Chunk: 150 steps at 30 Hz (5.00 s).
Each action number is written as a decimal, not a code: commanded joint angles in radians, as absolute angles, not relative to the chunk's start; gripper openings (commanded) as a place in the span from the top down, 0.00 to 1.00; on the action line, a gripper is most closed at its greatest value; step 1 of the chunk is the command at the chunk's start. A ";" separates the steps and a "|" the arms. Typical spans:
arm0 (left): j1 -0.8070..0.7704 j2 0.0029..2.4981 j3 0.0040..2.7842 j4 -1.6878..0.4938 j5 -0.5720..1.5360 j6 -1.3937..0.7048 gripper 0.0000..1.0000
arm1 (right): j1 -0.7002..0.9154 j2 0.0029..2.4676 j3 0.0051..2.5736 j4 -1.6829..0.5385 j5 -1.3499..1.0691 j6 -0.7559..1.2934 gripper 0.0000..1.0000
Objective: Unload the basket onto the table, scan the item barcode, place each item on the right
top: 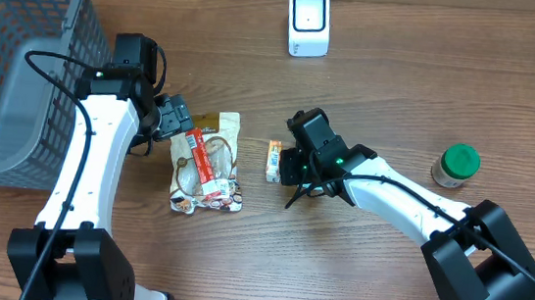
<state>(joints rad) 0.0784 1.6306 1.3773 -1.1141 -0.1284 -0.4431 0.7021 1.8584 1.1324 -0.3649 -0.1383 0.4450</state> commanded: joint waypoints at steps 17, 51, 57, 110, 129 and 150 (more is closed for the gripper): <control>0.078 1.630 1.393 -1.113 -0.138 -0.453 0.00 | 0.708 1.859 1.125 -0.315 -0.234 0.450 0.88; 0.078 1.630 1.393 -1.113 -0.138 -0.453 0.00 | 0.752 1.859 1.125 -0.166 -0.146 0.551 0.74; 0.078 1.630 1.393 -1.113 -0.138 -0.453 0.00 | 0.752 1.860 1.124 -0.138 -0.108 0.554 0.71; 0.078 1.630 1.393 -1.113 -0.138 -0.453 0.00 | 0.753 2.023 1.120 -0.039 -0.174 0.638 0.72; 0.078 1.630 1.393 -1.113 -0.138 -0.453 0.00 | 0.711 1.866 1.132 -0.099 -0.303 0.475 0.96; 0.078 1.630 1.393 -1.113 -0.138 -0.453 0.00 | 0.712 1.728 1.132 -0.603 0.747 0.204 0.96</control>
<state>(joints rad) 0.0784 1.6306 1.3773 -1.1141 -0.1284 -0.4431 0.7139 1.7294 1.1275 -0.5919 0.5564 0.2234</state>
